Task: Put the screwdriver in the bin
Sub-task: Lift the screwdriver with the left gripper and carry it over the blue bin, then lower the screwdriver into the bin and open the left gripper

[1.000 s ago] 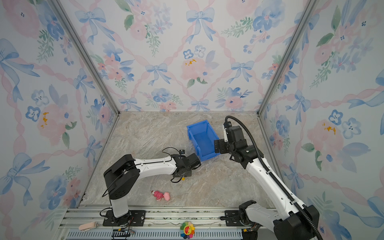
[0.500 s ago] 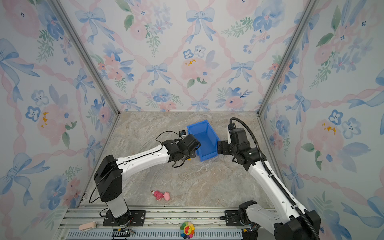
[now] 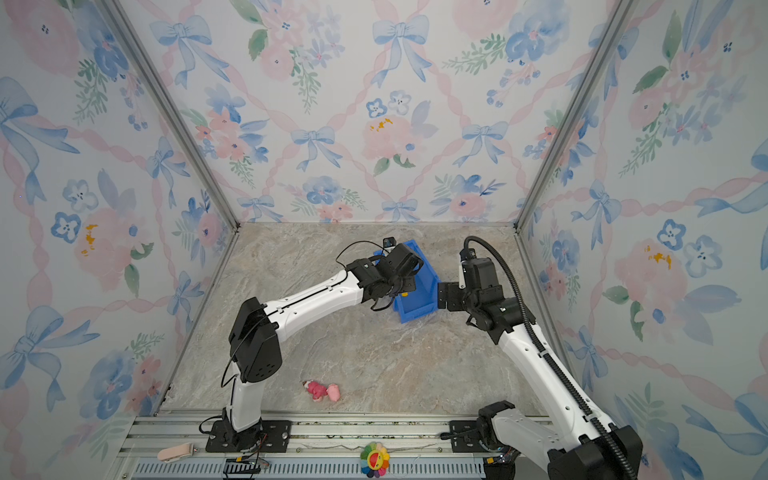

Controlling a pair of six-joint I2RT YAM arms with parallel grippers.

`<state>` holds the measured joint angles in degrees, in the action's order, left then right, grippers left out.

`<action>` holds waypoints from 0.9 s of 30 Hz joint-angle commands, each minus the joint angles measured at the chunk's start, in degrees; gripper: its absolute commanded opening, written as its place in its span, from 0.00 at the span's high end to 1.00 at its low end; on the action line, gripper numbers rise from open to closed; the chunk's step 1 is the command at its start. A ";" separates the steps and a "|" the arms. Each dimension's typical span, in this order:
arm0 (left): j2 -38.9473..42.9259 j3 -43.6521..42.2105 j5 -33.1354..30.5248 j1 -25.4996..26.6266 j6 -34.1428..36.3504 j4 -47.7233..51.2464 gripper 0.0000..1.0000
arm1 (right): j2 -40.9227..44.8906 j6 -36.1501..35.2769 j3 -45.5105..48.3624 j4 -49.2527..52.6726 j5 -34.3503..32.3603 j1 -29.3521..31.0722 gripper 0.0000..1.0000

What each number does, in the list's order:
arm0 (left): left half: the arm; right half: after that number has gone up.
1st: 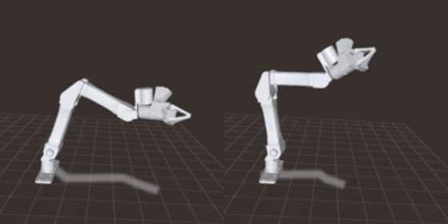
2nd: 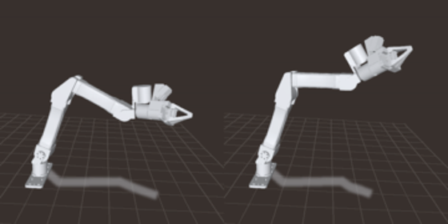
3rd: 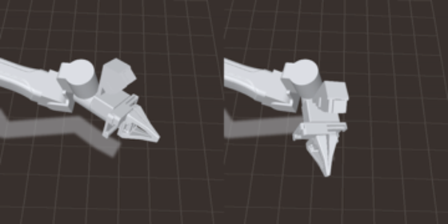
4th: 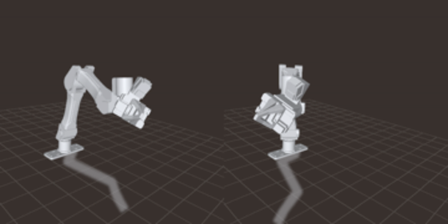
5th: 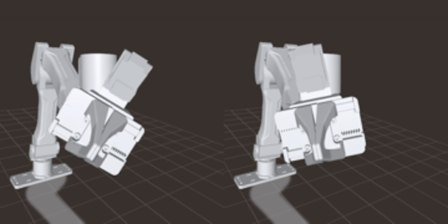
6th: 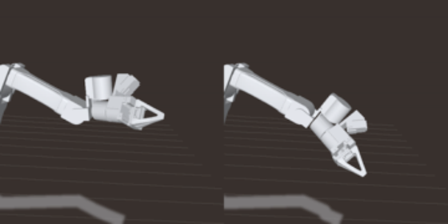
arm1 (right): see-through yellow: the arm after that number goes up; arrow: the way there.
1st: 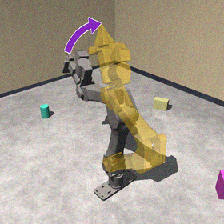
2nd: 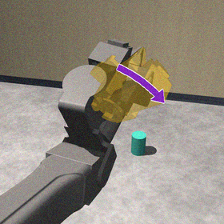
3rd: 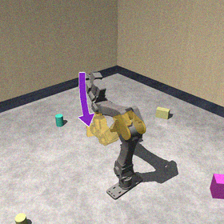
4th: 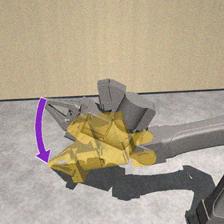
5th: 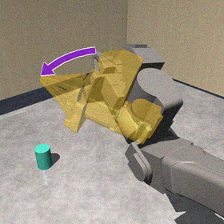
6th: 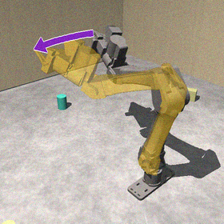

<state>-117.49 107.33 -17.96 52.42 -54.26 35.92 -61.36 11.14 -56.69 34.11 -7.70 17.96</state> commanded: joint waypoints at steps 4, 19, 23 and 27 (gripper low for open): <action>-6.20 6.05 0.71 -1.05 1.96 0.53 1.00 | 1.10 0.63 0.79 1.09 -0.03 -0.65 0.03; -14.44 11.00 0.02 -2.84 2.46 0.55 0.99 | 0.77 0.47 0.61 1.03 -0.12 -0.86 0.03; -15.22 11.50 0.02 -2.94 2.73 0.56 0.96 | 0.71 0.37 0.54 0.98 -0.34 -0.82 0.03; -15.46 11.32 -0.06 -3.01 2.83 0.57 0.92 | 0.63 0.20 0.36 0.96 -0.42 -0.82 0.03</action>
<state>-131.90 117.14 -17.34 49.65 -52.62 35.97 -61.32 11.16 -56.64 34.11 -7.70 17.61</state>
